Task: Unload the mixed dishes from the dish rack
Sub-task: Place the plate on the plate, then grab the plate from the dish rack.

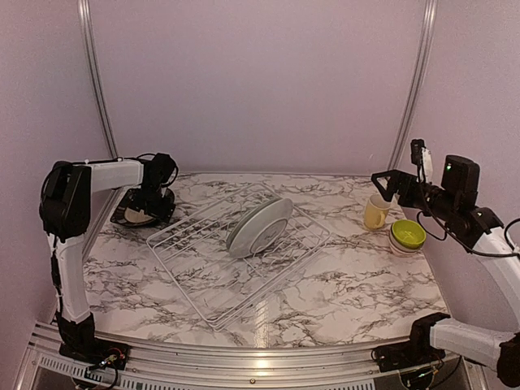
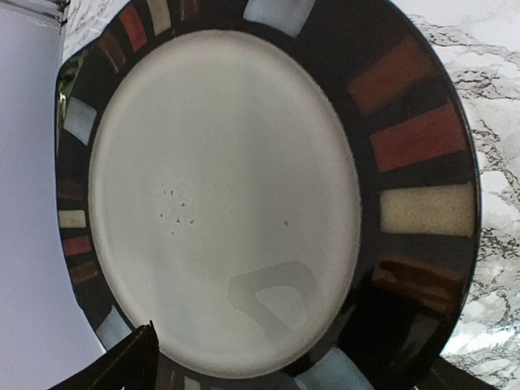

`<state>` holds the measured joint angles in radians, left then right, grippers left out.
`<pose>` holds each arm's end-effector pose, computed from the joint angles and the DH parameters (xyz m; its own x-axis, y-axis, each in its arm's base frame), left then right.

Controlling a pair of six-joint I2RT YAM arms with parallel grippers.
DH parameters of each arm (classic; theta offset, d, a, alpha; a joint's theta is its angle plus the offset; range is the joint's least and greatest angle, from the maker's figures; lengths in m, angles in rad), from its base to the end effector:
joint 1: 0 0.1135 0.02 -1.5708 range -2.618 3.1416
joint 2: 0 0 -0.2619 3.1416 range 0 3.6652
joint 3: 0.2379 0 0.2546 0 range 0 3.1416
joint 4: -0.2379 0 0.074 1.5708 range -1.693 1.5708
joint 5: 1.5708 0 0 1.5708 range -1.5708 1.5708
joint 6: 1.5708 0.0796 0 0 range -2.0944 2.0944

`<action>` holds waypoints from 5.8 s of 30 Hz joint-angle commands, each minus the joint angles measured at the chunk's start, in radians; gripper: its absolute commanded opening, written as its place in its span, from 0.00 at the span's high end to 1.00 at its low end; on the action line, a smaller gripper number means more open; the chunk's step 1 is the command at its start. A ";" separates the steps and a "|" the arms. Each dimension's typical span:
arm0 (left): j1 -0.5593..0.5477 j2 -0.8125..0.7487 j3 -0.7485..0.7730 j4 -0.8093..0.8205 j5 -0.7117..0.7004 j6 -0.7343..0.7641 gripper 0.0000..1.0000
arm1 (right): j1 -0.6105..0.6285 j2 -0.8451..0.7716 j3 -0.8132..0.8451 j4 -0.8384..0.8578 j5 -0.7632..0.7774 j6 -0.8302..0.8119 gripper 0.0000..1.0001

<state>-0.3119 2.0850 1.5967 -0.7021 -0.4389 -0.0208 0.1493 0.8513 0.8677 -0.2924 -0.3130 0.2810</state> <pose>0.4384 -0.1058 0.1428 -0.8862 0.2660 -0.3794 0.1092 0.9157 0.3868 0.2316 0.0596 0.3337 -0.3794 0.2098 -0.9011 -0.3427 0.8728 0.3474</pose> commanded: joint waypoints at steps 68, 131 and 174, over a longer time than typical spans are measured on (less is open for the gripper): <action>-0.561 -0.434 -0.160 0.301 0.695 -0.225 0.28 | 0.000 0.214 0.303 -0.414 0.601 0.110 0.01; -0.675 -0.160 0.188 0.078 0.466 -0.038 1.00 | -0.001 0.038 0.173 -0.267 0.505 -0.022 0.02; -0.641 -0.718 -0.078 0.529 0.759 -0.150 1.00 | -0.001 0.095 0.189 -0.233 0.422 -0.011 0.01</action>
<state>-0.9722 1.5143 1.5158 -0.4374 0.3035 -0.1810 0.1486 0.9440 1.0332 -0.5465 0.1204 0.2611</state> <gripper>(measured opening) 0.154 0.985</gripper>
